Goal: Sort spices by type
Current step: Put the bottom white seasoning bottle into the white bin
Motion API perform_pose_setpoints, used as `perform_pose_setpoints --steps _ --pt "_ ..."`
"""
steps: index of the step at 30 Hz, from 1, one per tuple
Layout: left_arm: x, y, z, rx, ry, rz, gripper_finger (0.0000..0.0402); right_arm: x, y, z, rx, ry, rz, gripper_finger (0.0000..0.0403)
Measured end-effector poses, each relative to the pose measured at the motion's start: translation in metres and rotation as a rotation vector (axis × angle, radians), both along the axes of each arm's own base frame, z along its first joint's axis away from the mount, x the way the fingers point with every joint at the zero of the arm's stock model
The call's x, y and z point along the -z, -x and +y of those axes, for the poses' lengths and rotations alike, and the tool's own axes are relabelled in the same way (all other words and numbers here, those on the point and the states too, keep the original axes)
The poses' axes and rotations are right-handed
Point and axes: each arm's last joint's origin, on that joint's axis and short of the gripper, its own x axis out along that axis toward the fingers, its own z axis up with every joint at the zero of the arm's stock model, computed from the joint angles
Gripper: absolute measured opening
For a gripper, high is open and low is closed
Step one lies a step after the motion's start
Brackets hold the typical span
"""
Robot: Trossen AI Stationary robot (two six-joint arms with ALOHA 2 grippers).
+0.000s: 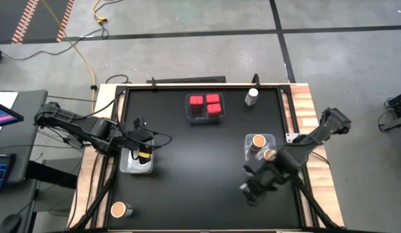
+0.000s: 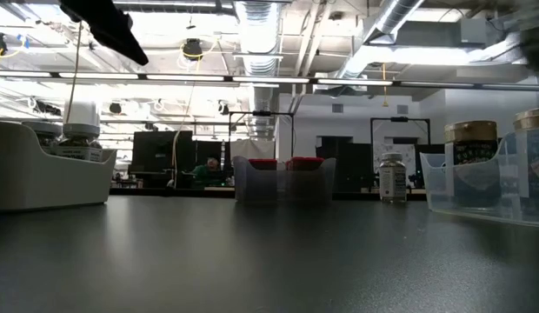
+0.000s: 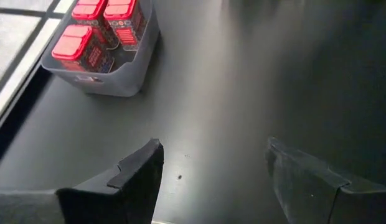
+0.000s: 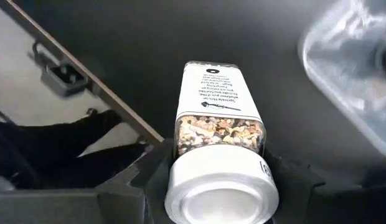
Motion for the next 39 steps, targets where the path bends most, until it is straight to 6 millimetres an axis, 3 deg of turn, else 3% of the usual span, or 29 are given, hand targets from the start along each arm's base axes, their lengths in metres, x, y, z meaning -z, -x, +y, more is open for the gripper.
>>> perform_pose_setpoints --steps 10,17,25,39 --pt "0.000 0.000 0.000 0.023 -0.034 0.010 0.0267 -0.001 -0.103 -0.063 -0.184 0.141 0.006 0.0225" --pt "0.000 0.000 0.000 0.020 -0.031 0.010 0.0267 0.026 -0.157 -0.110 -0.274 0.156 0.125 0.0227" --pt "0.002 0.002 0.001 0.010 -0.028 0.030 0.0267 0.058 -0.191 -0.137 -0.295 0.152 0.185 0.0228" --pt "0.002 0.002 0.001 0.012 -0.031 0.028 0.0267 0.092 -0.211 -0.143 -0.289 0.142 0.203 0.0242"
